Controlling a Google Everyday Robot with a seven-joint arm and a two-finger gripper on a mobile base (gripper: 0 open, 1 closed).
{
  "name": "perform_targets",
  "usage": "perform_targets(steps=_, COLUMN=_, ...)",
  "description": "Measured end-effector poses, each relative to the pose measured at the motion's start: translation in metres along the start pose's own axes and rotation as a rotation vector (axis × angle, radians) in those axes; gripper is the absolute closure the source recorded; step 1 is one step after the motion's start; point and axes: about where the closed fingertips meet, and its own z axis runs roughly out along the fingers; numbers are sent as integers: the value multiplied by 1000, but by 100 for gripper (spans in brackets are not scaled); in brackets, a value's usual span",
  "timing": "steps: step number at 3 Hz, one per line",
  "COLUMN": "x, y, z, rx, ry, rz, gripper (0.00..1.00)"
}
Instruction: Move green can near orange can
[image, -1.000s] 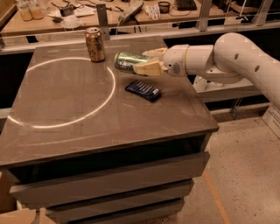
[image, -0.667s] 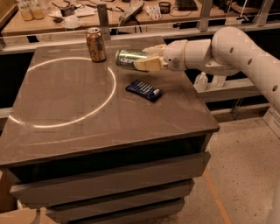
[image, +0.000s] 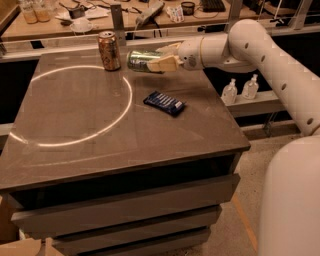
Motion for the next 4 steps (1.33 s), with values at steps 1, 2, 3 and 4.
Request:
perform_targets(steps=1, x=3, y=-9, z=18, rx=-15, ry=-4, rz=16, gripper=100)
perform_targets(steps=2, x=10, y=-14, z=35, rx=-24, ry=18, rz=43, gripper=84)
perform_targets(steps=3, x=12, y=-17, z=48, rx=-33, ry=29, rz=54, gripper=60)
perform_targets(steps=4, x=12, y=-16, z=57, rx=-42, ry=33, rz=62, gripper=38)
